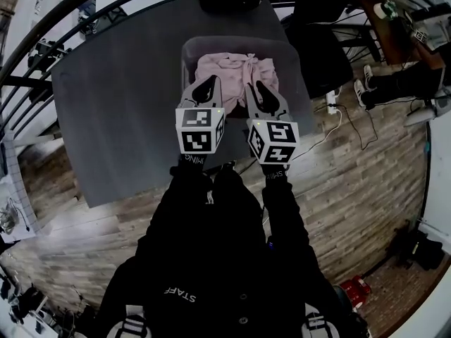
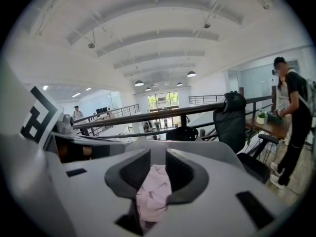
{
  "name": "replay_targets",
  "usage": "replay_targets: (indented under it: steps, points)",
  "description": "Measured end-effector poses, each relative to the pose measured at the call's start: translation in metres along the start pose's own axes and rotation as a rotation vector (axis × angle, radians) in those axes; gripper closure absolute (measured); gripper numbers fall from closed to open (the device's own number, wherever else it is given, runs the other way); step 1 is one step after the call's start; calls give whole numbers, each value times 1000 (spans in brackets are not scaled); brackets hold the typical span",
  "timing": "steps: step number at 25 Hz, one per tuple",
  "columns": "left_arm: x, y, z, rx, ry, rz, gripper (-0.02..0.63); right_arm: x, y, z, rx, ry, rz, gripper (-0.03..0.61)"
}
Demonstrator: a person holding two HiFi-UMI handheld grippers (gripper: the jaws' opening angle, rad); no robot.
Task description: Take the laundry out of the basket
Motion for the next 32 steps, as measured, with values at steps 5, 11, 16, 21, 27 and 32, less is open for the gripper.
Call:
replay_targets:
  steps: [5,11,16,21,27,32]
  points:
    - [-36,1,10,14,15,82,614,-39,0,-16,6,19,66,457]
    - [-68,-5,18,31,26,165,614,-80,-10,-33,22,73,170,414]
    - [-91,-12,22,54,18,240,614,-110,-21,-46,21,108,260,354]
    - [-106,-22,27,74,44,273,614,-137,-39,-55,28,153,358,303]
    - [-113,-36,36,87,51,304,614,-171,-68,-61,123,188,490,205]
    - [-126,-48,40,102,60,347,614,-188,-88,-73,162,201,569,138]
Point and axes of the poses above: the fingertips, and each gripper's own axes: x backward along the fingers, z to its left, y out of its top, the point moved 7 cm from there along x, backward along the fingers, and after that the axes turned 2 degrees about z, right-handed, at the moved point
